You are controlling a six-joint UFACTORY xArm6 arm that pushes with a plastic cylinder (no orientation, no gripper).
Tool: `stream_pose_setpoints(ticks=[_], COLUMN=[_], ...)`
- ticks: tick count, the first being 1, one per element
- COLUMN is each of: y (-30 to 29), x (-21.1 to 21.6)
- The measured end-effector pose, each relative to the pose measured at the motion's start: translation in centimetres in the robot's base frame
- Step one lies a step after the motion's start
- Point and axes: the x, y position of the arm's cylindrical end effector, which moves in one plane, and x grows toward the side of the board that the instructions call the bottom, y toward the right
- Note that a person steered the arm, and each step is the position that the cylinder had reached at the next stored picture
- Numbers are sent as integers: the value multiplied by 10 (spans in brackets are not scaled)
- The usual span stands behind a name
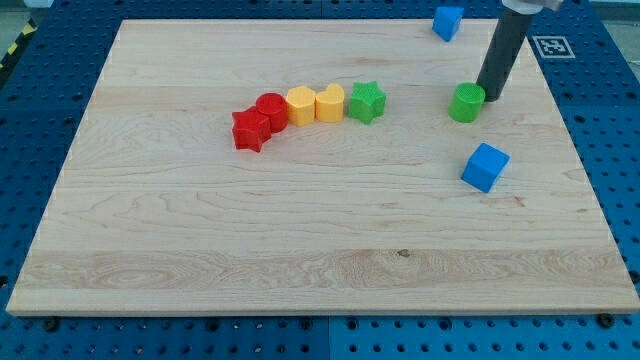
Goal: Move the green circle to the bottom right of the green star
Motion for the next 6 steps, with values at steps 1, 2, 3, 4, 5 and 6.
stream_pose_setpoints(ticks=[1,2,3,4,5,6], y=[29,9,-31,-71,-99,-89], x=[7,11,11,20,23,23])
